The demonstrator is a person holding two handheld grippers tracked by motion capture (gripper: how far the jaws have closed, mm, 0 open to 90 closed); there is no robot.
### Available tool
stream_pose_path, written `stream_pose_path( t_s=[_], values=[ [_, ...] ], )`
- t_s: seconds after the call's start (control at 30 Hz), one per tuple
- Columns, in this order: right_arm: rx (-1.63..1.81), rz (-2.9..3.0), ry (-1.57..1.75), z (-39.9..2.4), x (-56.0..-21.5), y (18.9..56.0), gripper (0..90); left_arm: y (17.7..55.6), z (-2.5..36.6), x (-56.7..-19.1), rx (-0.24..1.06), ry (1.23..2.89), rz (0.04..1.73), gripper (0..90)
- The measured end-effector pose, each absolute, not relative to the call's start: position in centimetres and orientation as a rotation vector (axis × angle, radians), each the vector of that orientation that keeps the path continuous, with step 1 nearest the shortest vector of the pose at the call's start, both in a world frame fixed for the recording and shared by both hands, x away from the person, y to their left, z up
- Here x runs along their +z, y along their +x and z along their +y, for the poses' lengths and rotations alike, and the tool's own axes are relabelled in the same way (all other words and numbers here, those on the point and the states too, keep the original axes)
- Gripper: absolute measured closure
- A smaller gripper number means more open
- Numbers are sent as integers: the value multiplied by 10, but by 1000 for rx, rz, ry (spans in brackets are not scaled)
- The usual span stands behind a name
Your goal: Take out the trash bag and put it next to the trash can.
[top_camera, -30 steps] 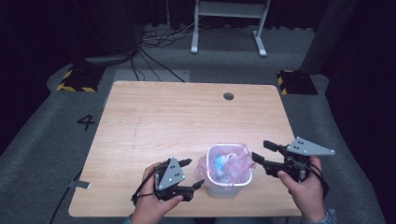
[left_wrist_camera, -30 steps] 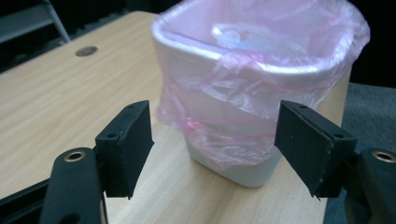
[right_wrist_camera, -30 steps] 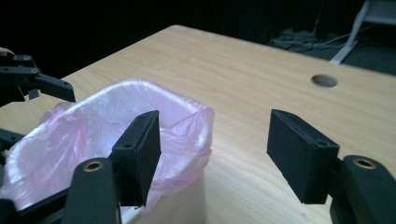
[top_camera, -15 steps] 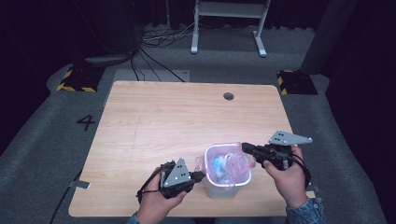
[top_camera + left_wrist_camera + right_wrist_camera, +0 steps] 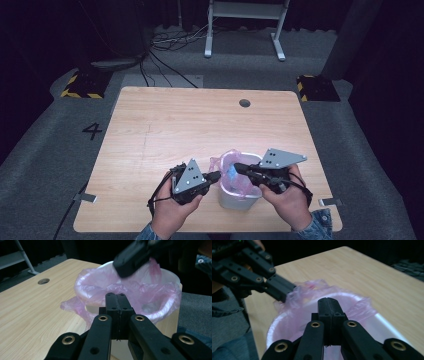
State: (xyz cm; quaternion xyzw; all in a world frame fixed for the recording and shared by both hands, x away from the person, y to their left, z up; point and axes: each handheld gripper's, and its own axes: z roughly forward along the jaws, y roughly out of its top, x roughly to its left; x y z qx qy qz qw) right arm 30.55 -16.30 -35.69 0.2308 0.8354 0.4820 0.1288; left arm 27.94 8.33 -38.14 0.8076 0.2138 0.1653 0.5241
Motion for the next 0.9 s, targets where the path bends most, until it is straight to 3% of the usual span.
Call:
stream_pose_path(
  t_s=[0.33, 0.37, 0.5, 0.6, 0.83, 0.9],
  values=[
    [1397, 2513, 676, -152, -374, 302, 873, 283, 74, -379, 364, 1958, 508, 890],
    [1407, 2506, 693, -154, -373, 301, 833, 283, 75, -379, 365, 1955, 513, 890],
    [1454, 2391, 748, -171, -359, 297, 505, 284, 80, -376, 363, 1931, 524, 890],
    [1471, 2315, 778, -188, -345, 296, 362, 287, 79, -374, 361, 1921, 526, 891],
    [1417, 2267, 897, -228, -342, 299, 283, 290, 74, -367, 366, 1926, 511, 891],
    [1398, 2297, 937, -232, -350, 301, 304, 290, 73, -366, 363, 1932, 513, 891]
  ],
)
